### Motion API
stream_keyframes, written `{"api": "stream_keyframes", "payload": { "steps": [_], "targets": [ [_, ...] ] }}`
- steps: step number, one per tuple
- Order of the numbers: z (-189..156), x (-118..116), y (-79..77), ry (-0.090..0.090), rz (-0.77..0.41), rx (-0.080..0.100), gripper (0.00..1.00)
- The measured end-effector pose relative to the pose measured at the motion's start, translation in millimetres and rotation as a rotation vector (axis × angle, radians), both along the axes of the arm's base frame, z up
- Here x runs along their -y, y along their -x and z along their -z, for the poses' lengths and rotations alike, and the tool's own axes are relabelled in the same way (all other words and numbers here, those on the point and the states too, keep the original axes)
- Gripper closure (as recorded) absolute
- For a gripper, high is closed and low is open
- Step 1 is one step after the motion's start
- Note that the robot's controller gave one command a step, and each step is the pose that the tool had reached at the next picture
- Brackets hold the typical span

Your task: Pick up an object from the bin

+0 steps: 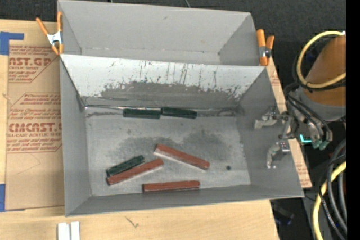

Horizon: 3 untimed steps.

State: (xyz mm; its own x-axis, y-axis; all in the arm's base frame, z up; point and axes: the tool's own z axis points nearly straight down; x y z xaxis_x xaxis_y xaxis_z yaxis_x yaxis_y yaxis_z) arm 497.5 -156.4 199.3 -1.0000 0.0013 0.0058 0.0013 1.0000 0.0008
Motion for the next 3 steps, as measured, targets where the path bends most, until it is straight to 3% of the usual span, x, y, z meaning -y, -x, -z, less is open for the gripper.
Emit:
{"api": "stream_keyframes", "payload": {
  "steps": [1, 2, 3],
  "targets": [
    [-3, -1, -2.0, 0.002, -0.002, 0.007, 0.00],
    [32, -25, -5.0, 0.005, -0.103, 0.015, 0.00],
    [80, -54, -16.4, -0.001, -0.097, 0.006, 0.00]
  ]
}}
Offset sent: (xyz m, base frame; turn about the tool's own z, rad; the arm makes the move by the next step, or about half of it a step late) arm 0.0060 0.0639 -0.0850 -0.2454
